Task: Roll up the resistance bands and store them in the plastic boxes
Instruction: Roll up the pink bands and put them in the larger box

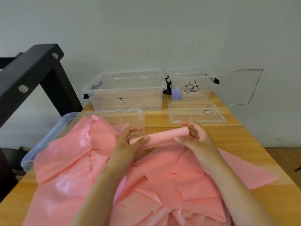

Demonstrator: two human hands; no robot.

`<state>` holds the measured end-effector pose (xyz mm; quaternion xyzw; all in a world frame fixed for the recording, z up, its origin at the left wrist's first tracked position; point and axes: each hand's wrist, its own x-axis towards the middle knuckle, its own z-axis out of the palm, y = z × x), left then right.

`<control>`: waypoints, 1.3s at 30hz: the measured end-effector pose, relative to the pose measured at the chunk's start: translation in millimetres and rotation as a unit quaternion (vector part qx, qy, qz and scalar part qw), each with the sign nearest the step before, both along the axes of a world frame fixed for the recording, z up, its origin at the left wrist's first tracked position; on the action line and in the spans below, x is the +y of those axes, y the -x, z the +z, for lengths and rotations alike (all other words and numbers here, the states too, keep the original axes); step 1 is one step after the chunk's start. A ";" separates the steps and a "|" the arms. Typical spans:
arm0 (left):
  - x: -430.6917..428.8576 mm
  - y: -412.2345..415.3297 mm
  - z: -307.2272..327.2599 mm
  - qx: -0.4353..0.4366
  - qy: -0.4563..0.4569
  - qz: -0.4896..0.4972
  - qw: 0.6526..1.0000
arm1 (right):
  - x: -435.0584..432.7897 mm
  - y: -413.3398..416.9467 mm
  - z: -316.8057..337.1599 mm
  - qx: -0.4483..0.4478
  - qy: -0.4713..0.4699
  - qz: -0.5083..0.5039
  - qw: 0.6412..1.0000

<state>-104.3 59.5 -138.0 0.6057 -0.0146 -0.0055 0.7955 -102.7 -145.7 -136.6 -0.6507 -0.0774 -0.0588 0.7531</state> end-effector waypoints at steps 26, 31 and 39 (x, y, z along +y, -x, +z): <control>-14.7 66.4 113.1 -0.103 0.067 0.053 0.991 | 11.8 67.0 104.1 -0.013 -0.194 -0.024 0.981; -20.3 67.7 128.3 -0.039 0.212 0.032 0.976 | 20.3 72.6 126.3 -0.008 -0.250 -0.033 0.968; -5.6 23.6 132.6 -0.027 0.233 0.047 0.971 | 42.4 25.7 132.4 0.022 -0.279 -0.026 0.960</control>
